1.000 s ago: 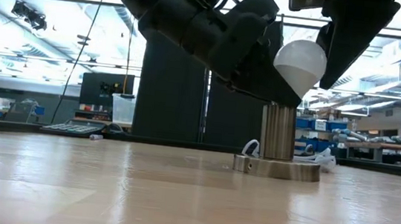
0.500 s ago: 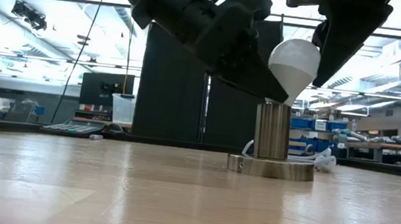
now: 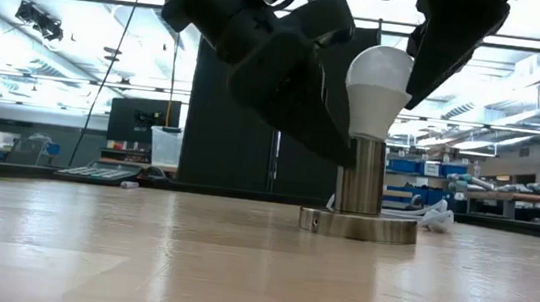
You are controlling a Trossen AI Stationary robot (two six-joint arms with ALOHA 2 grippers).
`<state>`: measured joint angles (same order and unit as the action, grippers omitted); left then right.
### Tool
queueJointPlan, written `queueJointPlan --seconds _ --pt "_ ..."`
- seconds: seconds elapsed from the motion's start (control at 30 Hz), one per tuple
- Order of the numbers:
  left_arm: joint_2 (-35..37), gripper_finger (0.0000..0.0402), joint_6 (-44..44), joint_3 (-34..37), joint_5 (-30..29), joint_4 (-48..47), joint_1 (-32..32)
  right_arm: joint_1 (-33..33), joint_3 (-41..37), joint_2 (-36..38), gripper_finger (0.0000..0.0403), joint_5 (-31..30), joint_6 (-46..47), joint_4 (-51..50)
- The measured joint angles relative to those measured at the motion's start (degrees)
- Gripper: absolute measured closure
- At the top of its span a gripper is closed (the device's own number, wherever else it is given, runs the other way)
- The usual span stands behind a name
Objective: Screw lightbulb
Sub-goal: Insert the lightbulb into the lamp socket
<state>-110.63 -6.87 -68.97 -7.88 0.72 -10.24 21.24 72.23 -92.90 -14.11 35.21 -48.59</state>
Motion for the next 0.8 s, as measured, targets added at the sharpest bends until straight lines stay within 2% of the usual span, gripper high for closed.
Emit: queueJointPlan --seconds 0.27,0.53,0.8 --pt "0.0 0.0112 1.28 0.44 -0.56 -0.12 0.0 -0.38 0.0 0.0 0.0183 0.02 -1.75 2.08" --pt "0.0 0.0112 4.46 7.85 0.08 11.26 -0.05 -0.38 0.0 0.0 0.0183 0.09 -1.78 1.83" --pt "-0.02 0.0112 6.05 15.19 -1.4 28.25 -1.5 -0.38 0.0 0.0 0.0183 0.22 -1.98 1.92"
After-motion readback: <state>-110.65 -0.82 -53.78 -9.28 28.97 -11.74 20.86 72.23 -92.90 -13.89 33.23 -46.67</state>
